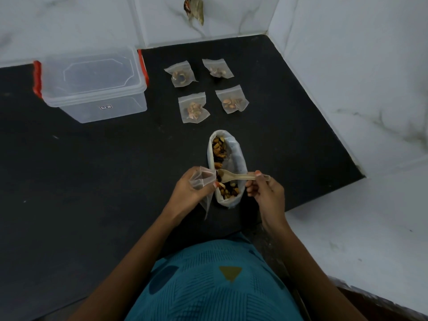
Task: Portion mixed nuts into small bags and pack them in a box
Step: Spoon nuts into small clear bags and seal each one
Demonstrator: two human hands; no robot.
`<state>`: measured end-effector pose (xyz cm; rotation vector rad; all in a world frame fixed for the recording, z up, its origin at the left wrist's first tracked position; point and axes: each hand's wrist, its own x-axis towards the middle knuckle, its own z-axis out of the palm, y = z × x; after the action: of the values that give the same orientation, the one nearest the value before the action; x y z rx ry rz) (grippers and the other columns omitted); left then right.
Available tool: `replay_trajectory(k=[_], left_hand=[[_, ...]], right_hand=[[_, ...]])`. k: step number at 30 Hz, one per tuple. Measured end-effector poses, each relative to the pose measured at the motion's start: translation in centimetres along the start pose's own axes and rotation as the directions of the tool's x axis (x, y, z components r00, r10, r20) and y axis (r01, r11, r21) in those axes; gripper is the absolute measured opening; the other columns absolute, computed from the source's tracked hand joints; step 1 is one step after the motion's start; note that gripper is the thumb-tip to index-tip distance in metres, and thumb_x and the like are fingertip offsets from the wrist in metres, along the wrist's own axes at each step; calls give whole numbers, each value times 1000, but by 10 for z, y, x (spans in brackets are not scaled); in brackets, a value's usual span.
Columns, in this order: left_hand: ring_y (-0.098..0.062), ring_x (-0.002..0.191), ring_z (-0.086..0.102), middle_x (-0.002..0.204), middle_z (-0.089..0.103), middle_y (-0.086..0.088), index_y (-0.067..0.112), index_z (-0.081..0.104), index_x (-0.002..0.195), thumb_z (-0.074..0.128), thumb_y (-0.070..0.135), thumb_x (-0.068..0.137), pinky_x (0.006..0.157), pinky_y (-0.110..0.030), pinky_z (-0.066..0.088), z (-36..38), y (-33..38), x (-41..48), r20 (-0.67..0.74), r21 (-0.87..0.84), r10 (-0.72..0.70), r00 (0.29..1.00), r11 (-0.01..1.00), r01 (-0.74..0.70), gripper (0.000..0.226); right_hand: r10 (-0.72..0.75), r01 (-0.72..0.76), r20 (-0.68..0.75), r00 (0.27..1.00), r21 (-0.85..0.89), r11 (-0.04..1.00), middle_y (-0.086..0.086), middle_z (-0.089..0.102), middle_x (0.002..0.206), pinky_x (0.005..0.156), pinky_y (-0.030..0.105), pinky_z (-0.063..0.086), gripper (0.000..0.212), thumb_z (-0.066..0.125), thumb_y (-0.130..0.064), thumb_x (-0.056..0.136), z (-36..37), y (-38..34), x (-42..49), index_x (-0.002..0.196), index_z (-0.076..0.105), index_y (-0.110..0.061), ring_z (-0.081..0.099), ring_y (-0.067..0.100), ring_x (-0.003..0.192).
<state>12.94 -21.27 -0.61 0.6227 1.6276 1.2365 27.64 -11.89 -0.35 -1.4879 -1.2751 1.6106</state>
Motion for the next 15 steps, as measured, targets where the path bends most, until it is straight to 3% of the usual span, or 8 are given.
replay_trajectory(k=[5,8,12,15], left_hand=[[-6,98,59,105,61,5,24,58,100,66,20,82,76,-19,46,-1,0,0,-11,11,-10,1000,1000,10,20],[-4,99,57,105,60,7,27,57,99,67,18,82,78,-19,45,-2,0,0,-11,25,-7,1000,1000,8,22],[15,89,54,97,60,9,23,54,97,69,11,79,70,-6,45,-1,2,-1,-60,87,101,993,992,-95,26],[20,87,52,96,58,11,25,51,95,71,6,77,69,1,41,-1,5,-1,-102,129,159,982,981,-145,32]], right_hand=[[158,-167,53,986,295,941,-2,61,55,53,14,45,24,45,-14,95,-3,-3,3,79,61,-7,53,3,52],[183,-191,57,982,344,919,-3,60,53,52,13,46,23,45,-14,96,-7,-3,5,83,62,-5,52,3,51],[162,-170,54,985,391,905,-2,59,57,53,14,46,24,44,-14,96,-12,-5,7,85,63,-4,52,4,55],[147,-156,55,988,409,899,-1,59,58,54,14,46,24,43,-15,96,-17,-12,5,87,63,-5,51,5,57]])
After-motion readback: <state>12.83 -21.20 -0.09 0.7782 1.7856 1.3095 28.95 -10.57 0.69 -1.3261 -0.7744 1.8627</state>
